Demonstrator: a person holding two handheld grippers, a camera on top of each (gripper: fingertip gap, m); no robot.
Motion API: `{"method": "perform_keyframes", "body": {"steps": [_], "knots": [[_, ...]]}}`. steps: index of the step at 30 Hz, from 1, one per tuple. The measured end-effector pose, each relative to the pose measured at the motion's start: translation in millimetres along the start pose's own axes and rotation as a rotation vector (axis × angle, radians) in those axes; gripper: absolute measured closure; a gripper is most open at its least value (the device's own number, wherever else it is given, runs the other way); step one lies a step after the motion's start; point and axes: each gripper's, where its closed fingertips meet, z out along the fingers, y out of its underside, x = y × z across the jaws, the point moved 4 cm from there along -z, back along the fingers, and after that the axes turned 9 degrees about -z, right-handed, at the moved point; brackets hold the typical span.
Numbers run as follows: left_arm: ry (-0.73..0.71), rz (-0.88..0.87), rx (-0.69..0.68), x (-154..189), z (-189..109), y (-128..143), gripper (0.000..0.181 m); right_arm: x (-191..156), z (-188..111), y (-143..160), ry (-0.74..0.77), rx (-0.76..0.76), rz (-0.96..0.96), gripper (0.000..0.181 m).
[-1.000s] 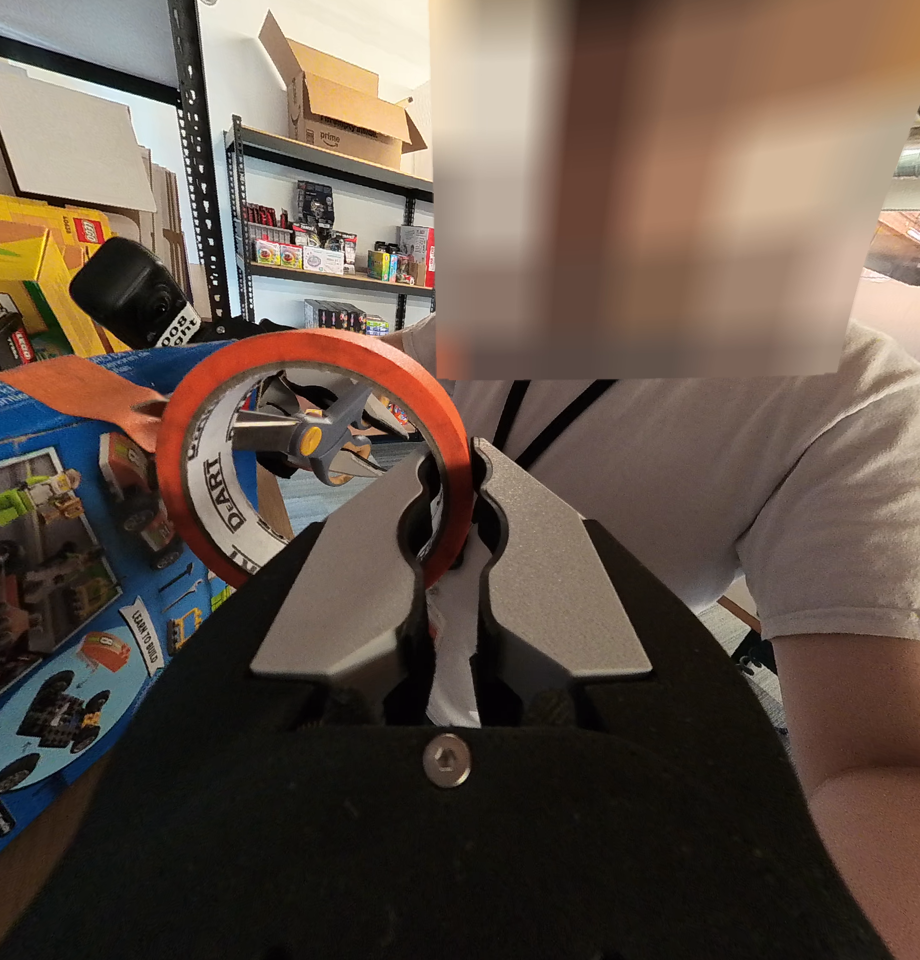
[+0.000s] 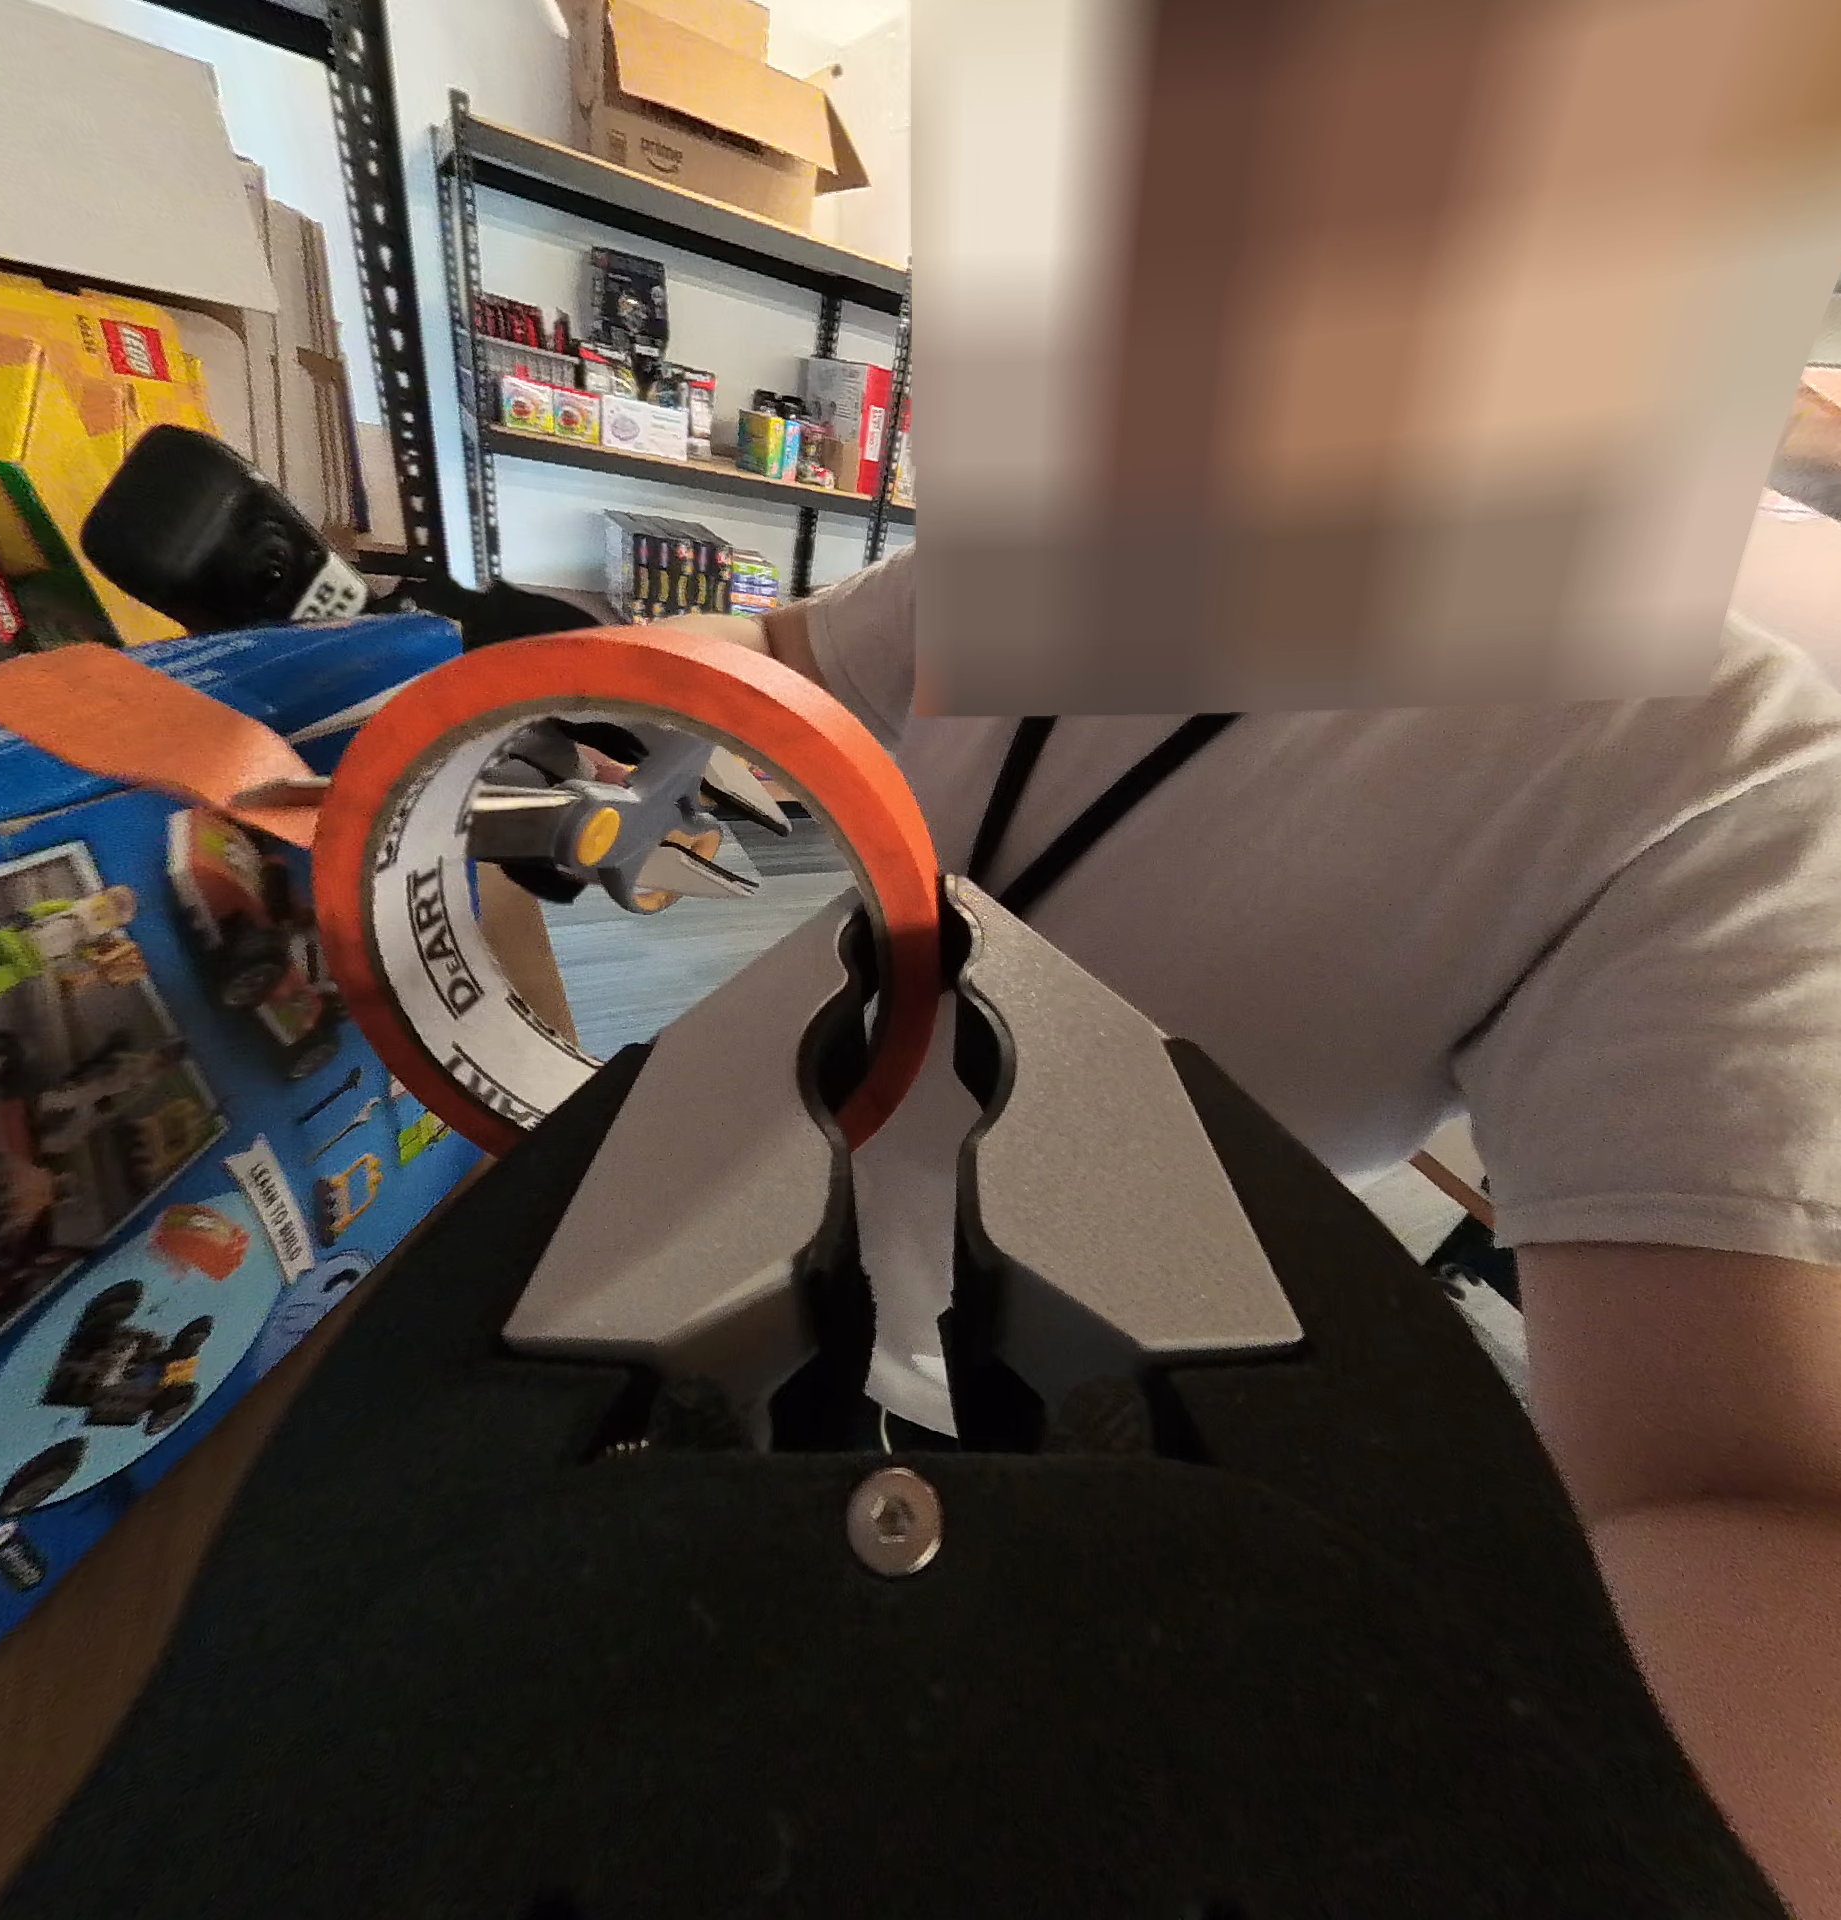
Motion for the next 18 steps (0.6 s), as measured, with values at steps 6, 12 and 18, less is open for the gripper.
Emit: {"method": "perform_keyframes", "body": {"steps": [6,12,18], "knots": [[0.007,-0.006,0.000,1,0,0,0.174,-12,-3,-8,-0.122,0.078,0.002,0.165],[0.004,0.008,0.013,0,5,-5,0.174,-13,-1,-10,-0.155,0.131,-0.006,0.159],[-0.007,0.007,0.022,-2,5,-7,0.174,-5,3,-6,-0.070,0.105,-0.021,0.147]]}}
